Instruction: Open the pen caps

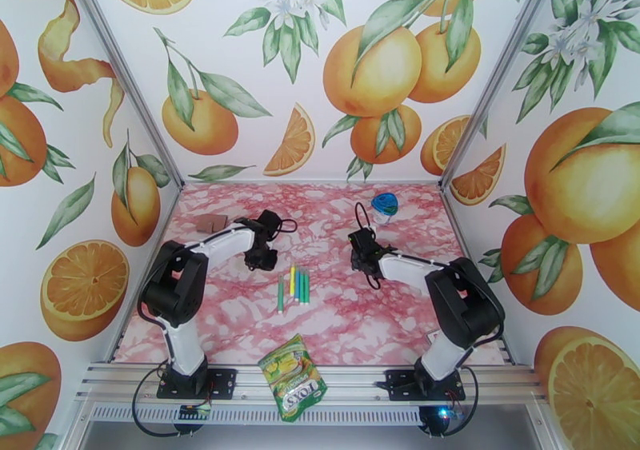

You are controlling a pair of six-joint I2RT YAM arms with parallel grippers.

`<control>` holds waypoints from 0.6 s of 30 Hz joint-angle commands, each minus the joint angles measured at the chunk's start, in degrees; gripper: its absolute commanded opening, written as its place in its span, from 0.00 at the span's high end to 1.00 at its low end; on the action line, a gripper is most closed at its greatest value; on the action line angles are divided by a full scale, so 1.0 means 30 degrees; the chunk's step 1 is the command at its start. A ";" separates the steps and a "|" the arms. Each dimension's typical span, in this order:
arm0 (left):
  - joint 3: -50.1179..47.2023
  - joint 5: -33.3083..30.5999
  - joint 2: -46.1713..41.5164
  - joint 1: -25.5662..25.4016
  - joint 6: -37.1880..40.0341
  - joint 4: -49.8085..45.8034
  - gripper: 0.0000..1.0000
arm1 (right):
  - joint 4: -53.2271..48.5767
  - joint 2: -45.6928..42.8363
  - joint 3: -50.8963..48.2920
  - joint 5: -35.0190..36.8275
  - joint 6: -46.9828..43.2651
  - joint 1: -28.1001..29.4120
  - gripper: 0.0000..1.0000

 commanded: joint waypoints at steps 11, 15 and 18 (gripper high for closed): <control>0.0398 -0.0963 0.1056 -0.0137 0.0188 -0.0407 0.96 | -0.1198 0.0398 0.0400 0.1133 0.0261 -0.0665 1.00; 0.0456 -0.1050 0.1132 -0.0151 0.0169 -0.0445 0.95 | -0.1370 0.0382 0.0366 0.1339 0.0184 -0.0830 1.00; 0.0484 -0.1167 0.1243 -0.0145 0.0142 -0.0477 0.93 | -0.1464 0.0427 0.0393 0.1448 0.0087 -0.0889 1.00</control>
